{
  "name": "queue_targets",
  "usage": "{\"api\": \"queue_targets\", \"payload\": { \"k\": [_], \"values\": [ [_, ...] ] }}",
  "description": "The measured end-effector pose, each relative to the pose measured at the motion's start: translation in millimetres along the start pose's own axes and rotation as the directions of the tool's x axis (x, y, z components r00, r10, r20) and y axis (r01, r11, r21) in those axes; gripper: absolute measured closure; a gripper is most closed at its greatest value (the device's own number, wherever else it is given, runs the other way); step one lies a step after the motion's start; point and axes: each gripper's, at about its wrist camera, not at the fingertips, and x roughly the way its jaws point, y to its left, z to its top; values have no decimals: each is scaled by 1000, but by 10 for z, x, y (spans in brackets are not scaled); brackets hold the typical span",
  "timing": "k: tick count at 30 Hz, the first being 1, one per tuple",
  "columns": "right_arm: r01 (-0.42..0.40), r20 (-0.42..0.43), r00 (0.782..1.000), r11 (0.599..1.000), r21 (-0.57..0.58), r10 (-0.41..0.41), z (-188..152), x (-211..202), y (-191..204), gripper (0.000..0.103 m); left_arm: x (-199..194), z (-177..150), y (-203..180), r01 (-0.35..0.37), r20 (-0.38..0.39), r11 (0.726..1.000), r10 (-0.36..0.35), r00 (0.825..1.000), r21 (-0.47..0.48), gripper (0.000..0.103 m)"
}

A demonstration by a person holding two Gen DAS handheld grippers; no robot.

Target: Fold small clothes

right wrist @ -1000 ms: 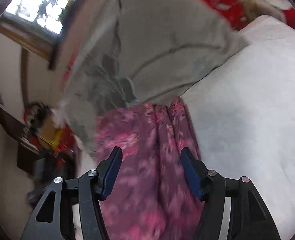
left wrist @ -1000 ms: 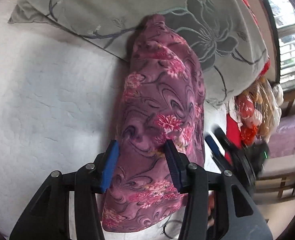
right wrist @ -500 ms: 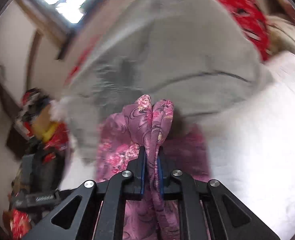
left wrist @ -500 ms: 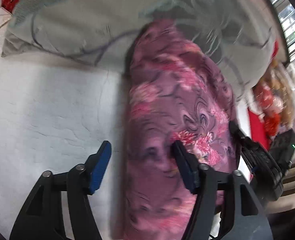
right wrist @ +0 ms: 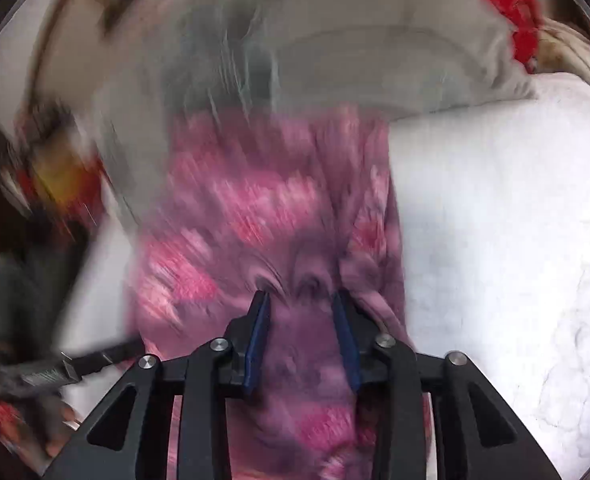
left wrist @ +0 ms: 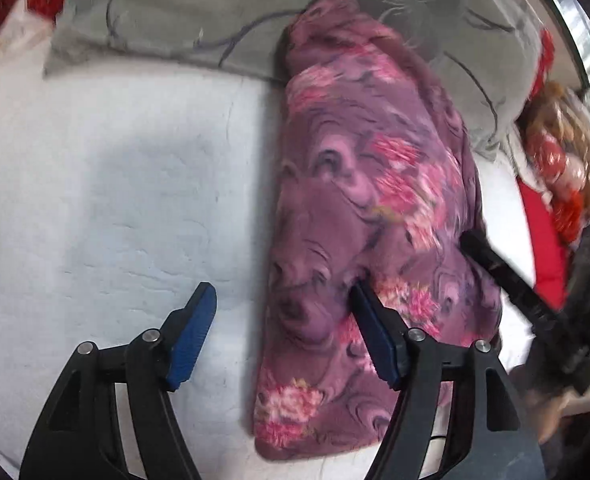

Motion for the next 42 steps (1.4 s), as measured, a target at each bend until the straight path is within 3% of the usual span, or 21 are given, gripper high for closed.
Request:
{"api": "queue_targets", "payload": {
  "k": [1,5,7,10,11,18,23,29,34,37,38,39,40,42],
  "values": [
    [13,3,1000,1000,-6,-13,19,-88,46,66,-45,-12,-37,-6,6,1000,6,1000,17,33],
    [-45,82,995,998,-35,48,-123,-480,176,66,-72,-99,-137,-34,-9,998,34,999,52,33],
    [-23,57,998,998,-59,27,-283,-500,208,67,-17,-172,-168,-45,-30,998,46,998,47,33],
    [64,-62,996,995,-72,-68,-510,-301,62,67,51,-272,-201,-49,-65,998,51,997,32,33],
    [85,-59,994,994,-74,-89,-593,-307,8,67,42,-306,-203,-54,-65,998,56,996,35,33],
    [80,-86,993,995,-54,-84,-560,-444,-55,68,15,-352,-298,-74,-57,995,77,995,65,33],
    [56,-18,998,998,-18,-56,-296,-586,-34,66,-86,-229,-300,-52,-25,997,53,998,61,34],
    [16,46,999,993,120,-22,340,-423,-213,61,-210,464,-352,31,56,999,-33,998,37,34],
    [-24,123,992,993,113,10,799,-143,-82,61,53,917,-337,-24,61,999,22,998,32,33],
    [-7,94,996,994,113,-3,935,191,-66,66,369,928,-197,-57,21,998,57,998,-2,25],
    [38,58,997,993,115,-45,942,351,-83,68,457,927,-154,-60,13,998,60,998,-17,15],
    [116,-13,993,988,106,-116,934,563,-113,76,510,928,-110,-58,13,998,58,998,-34,12],
    [148,-60,988,985,90,-143,918,708,-134,81,530,939,-61,-40,8,998,41,999,-49,11],
    [148,-26,989,985,90,-146,965,679,-116,83,469,956,63,22,-11,996,-23,1000,-90,12]
  ]
}}
